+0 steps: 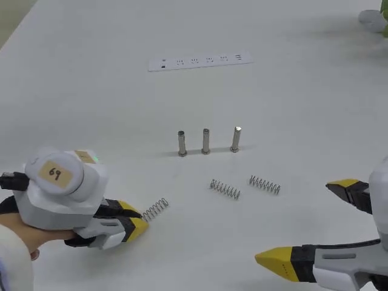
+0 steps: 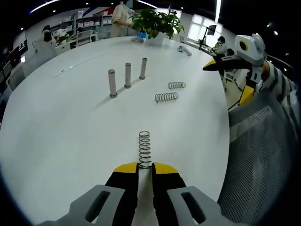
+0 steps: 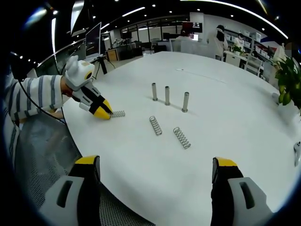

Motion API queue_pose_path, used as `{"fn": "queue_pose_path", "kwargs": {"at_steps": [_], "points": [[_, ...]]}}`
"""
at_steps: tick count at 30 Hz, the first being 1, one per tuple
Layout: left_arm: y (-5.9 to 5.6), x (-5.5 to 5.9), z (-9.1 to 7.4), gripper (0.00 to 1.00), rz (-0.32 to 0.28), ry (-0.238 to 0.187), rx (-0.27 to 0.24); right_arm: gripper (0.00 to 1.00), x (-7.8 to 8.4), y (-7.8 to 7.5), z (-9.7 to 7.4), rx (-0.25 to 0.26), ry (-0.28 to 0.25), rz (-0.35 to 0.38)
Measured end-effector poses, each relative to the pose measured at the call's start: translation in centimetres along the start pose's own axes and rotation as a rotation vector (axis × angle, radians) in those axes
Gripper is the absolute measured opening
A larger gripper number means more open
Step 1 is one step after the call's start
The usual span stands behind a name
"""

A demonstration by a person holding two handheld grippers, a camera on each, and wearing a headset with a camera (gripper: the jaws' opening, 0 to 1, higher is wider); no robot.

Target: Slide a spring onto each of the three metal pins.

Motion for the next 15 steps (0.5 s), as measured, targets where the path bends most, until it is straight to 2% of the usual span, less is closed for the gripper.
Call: {"fn": "queue_pose_path", "kwargs": {"at_steps": [11,15], "points": [[-0.04,0.1,-0.05,0.03,-0.007,-0.012,-0.003,0.96,-0.17,0.24,-0.01,-0.017,-0.007,0.002],[-0.02,0.11,-0.08,0.03,-0.038,-0.01,-0.01,0.95,-0.04,0.18,-0.12,-0.019,-0.006,0.006]]}}
Point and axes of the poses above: the centre of the closed fingertips' face, and the gripper's own axes: z roughly forward along the fingers, y roughly to its left, x roughly out of its underside, the point moved 7 cm from there along -z, roughly backward along the fingers
